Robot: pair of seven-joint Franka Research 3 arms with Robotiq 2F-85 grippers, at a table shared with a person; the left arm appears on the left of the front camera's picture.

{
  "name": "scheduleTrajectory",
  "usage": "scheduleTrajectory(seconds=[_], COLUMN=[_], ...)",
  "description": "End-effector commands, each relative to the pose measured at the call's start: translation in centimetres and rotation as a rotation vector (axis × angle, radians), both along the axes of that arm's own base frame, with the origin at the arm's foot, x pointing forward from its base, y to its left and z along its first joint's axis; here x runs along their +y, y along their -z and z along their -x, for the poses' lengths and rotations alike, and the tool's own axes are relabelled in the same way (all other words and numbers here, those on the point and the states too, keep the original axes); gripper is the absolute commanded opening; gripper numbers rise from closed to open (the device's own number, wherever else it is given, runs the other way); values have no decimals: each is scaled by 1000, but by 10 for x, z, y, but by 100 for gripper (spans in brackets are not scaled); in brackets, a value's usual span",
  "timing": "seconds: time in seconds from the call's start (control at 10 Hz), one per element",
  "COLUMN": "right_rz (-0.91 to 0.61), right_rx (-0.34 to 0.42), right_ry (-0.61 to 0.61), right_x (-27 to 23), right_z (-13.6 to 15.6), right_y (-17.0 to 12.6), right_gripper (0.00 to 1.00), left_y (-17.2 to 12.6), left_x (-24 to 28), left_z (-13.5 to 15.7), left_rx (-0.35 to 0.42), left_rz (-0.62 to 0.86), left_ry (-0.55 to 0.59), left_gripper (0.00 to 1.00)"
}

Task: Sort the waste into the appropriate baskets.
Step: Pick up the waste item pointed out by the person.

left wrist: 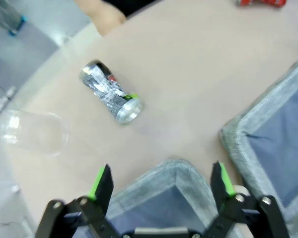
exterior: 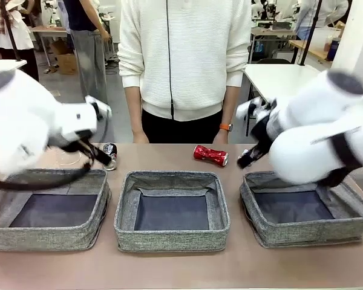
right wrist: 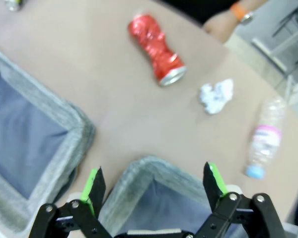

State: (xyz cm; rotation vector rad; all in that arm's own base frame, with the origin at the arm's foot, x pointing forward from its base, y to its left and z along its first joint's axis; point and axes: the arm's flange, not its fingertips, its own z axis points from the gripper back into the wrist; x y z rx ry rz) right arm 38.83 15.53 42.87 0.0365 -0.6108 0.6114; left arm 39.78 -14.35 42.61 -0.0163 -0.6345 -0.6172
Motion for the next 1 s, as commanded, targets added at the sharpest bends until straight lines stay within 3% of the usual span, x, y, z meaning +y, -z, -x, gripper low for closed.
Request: scheduleTrajectory(seconds=[0.0,0.1,0.2,0.3,0.4,0.5,0.6,0.7,0.8,0.9], right_rz=[-94,-111,-82,-89,-113,-210,-351,-535,-772,-1057], right_rx=[-129,-200,-200,-143,-197,-138,-114,-74,182,220], right_ry=[77,86,164,58,94,83,98,158,377,479], right_x=[-30,-38,-39,-26,-37,-46,-70,-99,-148,-218], right_z=[63,91,103,51,82,82,95,113,127,137], right_y=[-124,-145,-143,-119,-155,-150,-159,-164,-173,-159], right_gripper=[100,100,100,100,100,100,100,100,100,100], left_y=[-110,-131,-124,-111,-141,-132,-139,-142,-135,-113], left_x=[38,44,35,26,38,50,86,137,206,258], left_z=[79,101,103,48,78,64,54,50,51,59], left_rx=[-107,-128,-85,-112,-126,6,86,255,394,381], left_rz=[-21,-24,-80,2,-22,129,300,530,827,1040], left_ry=[-11,-32,-108,-16,-45,49,68,98,131,75], left_gripper=[100,100,100,100,100,100,100,100,100,100])
